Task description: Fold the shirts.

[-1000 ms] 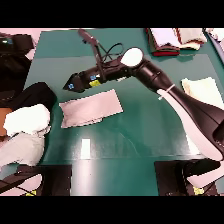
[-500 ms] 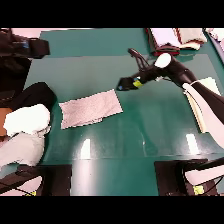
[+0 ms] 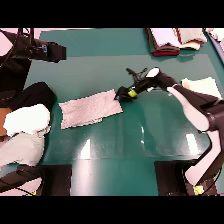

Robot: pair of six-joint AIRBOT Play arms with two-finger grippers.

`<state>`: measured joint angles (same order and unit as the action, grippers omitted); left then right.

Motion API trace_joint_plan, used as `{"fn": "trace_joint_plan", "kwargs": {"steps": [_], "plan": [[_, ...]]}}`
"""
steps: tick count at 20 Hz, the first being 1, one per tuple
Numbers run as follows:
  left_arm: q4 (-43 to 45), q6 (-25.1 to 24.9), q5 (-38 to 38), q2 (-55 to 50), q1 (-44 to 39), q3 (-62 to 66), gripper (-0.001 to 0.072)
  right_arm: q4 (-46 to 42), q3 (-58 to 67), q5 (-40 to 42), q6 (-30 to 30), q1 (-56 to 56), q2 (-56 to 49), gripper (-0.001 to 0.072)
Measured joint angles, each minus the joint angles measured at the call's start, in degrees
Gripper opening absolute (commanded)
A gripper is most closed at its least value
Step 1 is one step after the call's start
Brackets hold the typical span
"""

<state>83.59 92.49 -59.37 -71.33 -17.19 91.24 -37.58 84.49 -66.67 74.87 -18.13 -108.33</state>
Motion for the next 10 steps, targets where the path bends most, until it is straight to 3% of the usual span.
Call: {"fn": "trace_joint_plan", "kwargs": {"steps": [2,3,7,10], "plan": [[-0.09,0.02,0.09,-0.07,-0.22,0.00,0.0020,0.20,3.65,-0.02,0.00,-3.32,-3.26,0.0042],[-0.35,0.02,0.09,-0.07,-0.24,0.00,0.0020,0.09,5.66,0.24,0.04,-4.90,-4.70,0.0011],[-2.62,0.07,-0.07,-0.09,-0.79,0.00,0.0019,-1.09,12.74,3.02,-1.18,-7.04,-6.16,0.0010],[-3.52,0.04,-0.20,-0.09,-3.96,0.00,0.0020,-5.77,16.44,1.95,-1.57,-2.43,-2.62,0.0010]]}}
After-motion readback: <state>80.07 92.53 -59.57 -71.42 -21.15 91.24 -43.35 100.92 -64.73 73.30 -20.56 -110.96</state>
